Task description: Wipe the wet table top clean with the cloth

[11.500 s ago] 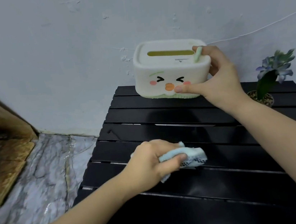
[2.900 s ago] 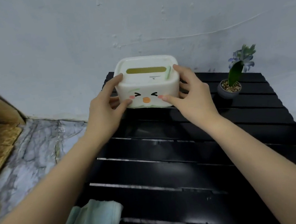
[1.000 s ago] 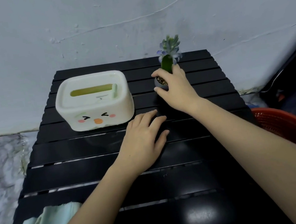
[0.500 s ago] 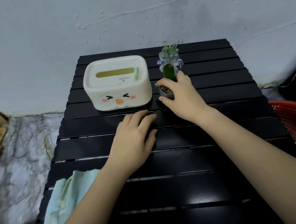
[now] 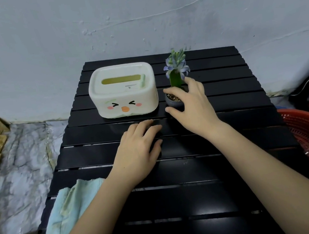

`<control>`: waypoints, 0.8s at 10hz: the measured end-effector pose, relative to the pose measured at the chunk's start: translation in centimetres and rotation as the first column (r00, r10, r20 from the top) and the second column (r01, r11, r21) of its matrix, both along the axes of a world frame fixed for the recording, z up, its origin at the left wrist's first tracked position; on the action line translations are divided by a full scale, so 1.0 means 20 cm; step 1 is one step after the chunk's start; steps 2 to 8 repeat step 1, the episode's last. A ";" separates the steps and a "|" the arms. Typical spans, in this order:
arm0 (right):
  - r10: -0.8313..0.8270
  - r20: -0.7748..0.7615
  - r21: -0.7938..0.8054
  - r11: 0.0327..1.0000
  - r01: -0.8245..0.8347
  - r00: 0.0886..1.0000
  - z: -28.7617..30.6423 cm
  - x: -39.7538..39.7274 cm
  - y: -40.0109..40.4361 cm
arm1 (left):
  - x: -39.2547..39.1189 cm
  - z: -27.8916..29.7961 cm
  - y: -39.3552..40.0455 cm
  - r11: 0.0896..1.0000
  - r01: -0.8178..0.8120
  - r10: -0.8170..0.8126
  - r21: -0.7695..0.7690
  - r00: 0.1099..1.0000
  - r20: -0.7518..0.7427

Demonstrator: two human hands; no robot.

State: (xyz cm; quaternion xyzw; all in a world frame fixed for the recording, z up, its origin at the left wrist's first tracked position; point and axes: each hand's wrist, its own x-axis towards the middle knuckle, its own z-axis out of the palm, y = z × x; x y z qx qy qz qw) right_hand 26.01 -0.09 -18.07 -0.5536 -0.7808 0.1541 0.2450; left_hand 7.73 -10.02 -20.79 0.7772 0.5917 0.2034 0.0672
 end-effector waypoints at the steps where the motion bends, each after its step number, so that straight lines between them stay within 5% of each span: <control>1: -0.059 -0.074 -0.001 0.998 0.059 0.996 0.01 0.03 -0.13 | 0.00 0.02 -0.05 1.000 0.005 -0.005 0.017 1.000 0.015; 8: -0.059 -0.074 -0.001 0.998 0.059 0.996 0.01 0.03 -0.13 | 0.00 0.02 -0.05 1.000 0.005 -0.005 0.017 1.000 0.015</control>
